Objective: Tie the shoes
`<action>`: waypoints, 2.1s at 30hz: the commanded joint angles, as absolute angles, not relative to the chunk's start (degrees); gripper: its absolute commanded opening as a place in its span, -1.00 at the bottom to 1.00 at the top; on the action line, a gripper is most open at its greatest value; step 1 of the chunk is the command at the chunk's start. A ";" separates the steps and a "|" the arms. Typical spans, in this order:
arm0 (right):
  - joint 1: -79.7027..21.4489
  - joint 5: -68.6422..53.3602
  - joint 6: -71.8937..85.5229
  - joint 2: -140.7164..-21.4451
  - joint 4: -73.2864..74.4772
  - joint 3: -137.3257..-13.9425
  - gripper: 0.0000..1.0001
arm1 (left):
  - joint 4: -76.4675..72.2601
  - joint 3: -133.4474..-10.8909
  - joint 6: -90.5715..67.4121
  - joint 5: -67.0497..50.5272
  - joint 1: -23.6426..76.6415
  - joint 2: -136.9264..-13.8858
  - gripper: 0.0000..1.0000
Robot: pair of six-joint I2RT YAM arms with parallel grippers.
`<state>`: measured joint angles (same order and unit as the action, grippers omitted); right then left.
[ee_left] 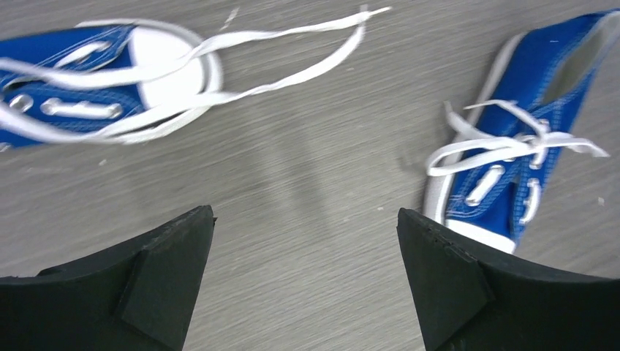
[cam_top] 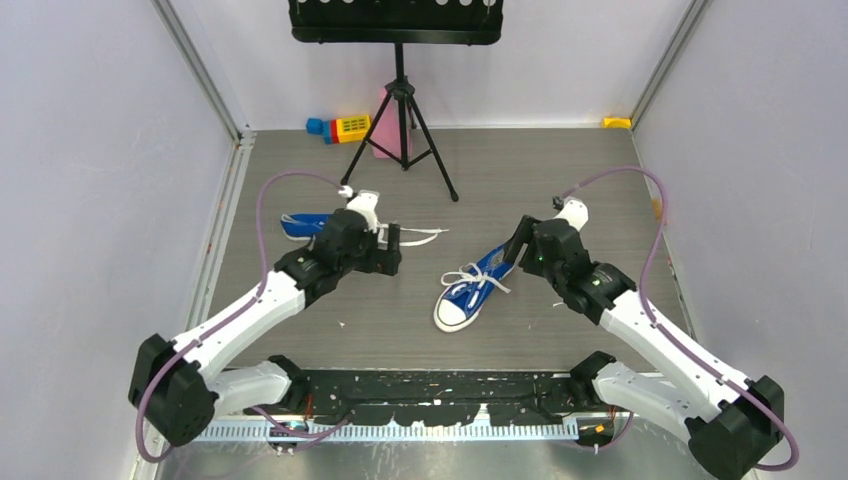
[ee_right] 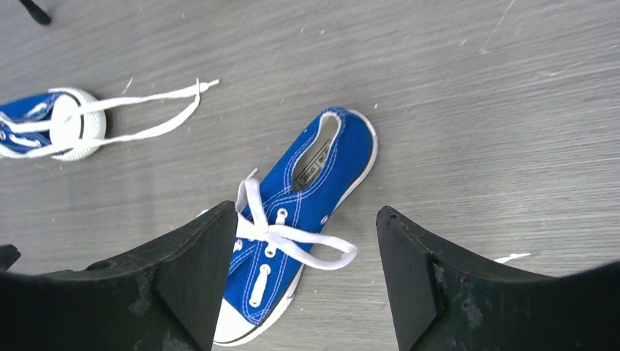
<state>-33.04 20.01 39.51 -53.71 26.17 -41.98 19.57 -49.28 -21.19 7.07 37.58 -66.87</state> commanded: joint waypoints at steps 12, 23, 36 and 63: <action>-26.89 39.15 22.30 -44.87 6.84 -34.01 0.62 | -5.52 -22.66 -9.90 33.15 29.09 -45.53 0.99; -22.17 36.45 15.54 -53.50 -5.00 -31.51 0.82 | -22.65 -19.73 -5.29 26.12 15.59 -60.09 0.99; -13.26 30.22 10.17 -63.76 -22.42 -26.99 0.77 | -44.61 -19.67 3.32 22.23 10.52 -77.25 0.98; 1.15 15.03 8.64 -89.12 -55.08 -20.04 0.88 | -42.66 -18.84 1.51 14.47 4.42 -75.01 0.95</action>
<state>1.13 15.90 8.49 -89.62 -49.32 -19.64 -38.81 -19.59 0.19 14.46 4.84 -76.07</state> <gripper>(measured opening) 0.937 0.969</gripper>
